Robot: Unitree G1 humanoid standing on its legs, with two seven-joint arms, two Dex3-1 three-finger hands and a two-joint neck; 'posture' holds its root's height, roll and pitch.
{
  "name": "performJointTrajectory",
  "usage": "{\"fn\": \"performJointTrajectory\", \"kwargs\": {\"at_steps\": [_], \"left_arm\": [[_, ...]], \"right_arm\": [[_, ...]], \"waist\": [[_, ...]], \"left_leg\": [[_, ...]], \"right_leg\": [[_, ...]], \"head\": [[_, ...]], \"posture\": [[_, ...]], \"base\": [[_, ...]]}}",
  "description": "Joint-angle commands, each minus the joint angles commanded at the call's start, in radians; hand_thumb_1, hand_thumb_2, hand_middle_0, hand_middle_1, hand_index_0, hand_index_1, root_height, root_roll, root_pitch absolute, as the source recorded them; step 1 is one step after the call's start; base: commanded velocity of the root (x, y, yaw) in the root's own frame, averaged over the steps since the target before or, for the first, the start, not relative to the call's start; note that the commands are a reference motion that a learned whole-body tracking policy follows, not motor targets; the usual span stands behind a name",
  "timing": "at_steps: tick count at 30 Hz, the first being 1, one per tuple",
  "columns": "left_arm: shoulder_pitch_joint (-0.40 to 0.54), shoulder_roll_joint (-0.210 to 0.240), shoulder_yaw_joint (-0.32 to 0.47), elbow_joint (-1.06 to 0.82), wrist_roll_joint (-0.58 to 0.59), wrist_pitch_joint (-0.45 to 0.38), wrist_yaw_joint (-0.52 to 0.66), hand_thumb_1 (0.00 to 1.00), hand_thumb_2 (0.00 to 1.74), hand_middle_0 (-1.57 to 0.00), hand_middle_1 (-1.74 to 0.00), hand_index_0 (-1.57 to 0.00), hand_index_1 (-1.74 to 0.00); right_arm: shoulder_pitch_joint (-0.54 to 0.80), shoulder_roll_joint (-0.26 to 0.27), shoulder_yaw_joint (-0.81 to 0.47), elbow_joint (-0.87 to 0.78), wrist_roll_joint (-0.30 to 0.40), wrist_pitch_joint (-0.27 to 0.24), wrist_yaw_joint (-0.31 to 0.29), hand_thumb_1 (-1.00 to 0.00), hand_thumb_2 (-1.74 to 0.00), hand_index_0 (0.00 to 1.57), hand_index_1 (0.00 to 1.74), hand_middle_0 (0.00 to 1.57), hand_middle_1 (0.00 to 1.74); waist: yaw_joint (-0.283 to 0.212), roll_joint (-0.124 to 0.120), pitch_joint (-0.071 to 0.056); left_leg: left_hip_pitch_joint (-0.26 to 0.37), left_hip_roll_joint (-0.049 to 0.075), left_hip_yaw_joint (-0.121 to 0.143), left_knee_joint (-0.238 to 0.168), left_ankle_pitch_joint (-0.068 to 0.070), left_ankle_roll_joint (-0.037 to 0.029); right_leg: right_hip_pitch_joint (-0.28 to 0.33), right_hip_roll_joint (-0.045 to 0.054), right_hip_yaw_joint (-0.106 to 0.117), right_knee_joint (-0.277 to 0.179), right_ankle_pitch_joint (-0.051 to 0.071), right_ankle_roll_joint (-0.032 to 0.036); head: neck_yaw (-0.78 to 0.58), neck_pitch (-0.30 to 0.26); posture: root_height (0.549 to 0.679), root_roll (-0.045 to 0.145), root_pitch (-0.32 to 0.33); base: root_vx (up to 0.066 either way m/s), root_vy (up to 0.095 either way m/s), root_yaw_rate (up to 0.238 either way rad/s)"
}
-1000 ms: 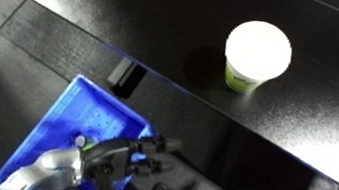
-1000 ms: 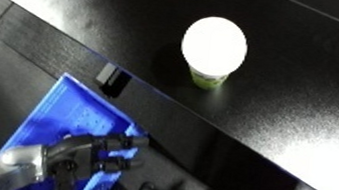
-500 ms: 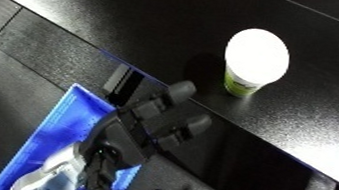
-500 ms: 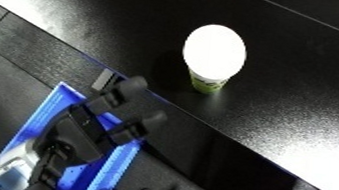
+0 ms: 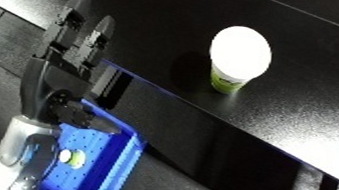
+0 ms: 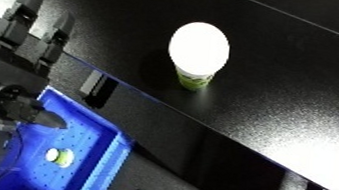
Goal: Pick up the object and place it into the box
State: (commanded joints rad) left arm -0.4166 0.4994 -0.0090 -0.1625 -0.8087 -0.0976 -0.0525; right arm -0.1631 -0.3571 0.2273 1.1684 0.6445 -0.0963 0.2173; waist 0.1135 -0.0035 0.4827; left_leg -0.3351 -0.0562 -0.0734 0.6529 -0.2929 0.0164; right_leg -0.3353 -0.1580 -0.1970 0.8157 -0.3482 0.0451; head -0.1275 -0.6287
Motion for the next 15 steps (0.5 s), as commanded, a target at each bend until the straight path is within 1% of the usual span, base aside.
{"fn": "performJointTrajectory", "kwargs": {"at_steps": [5,11,15], "left_arm": [[-0.063,-0.005,-0.057,0.05,0.011,0.055,0.087,0.0,0.0,0.0,0.0,0.0,0.0],[-0.149,0.003,-0.14,0.151,0.053,0.091,0.115,0.0,0.0,0.0,0.0,0.0,0.0],[-0.205,0.009,-0.188,0.21,0.083,0.105,0.141,0.0,0.0,0.0,0.0,0.0,0.0]], "right_arm": [[-0.019,-0.009,0.02,0.005,-0.013,0.007,-0.002,0.0,0.0,0.0,0.0,0.0,0.0],[-0.042,-0.021,0.036,0.006,-0.035,0.028,-0.004,0.0,0.0,0.0,0.0,0.0,0.0],[-0.055,-0.028,0.05,0.005,-0.036,0.036,-0.003,0.0,0.0,0.0,0.0,0.0,0.0]], "waist": [[-0.025,0.002,0.0],[-0.055,0.005,0.004],[-0.074,0.004,0.007]], "left_leg": [[-0.001,0.009,0.013,0.007,-0.001,0.001],[-0.002,0.022,0.035,0.01,0.0,0.0018],[-0.011,0.031,0.048,0.023,-0.003,0.0033]], "right_leg": [[-0.01,0.0041,0.012,0.005,0.003,0.0025],[-0.024,0.0119,0.034,0.005,0.012,0.0075],[-0.04,0.0163,0.047,0.013,0.015,0.0102]], "head": [[-0.035,0.009],[-0.065,0.024],[-0.074,0.04]], "posture": [[0.634,0.021,-0.059],[0.635,0.019,-0.059],[0.634,0.016,-0.057]], "base": [[0.001,0.014,-0.111],[0.007,0.023,-0.11],[0.006,0.008,-0.09]]}}
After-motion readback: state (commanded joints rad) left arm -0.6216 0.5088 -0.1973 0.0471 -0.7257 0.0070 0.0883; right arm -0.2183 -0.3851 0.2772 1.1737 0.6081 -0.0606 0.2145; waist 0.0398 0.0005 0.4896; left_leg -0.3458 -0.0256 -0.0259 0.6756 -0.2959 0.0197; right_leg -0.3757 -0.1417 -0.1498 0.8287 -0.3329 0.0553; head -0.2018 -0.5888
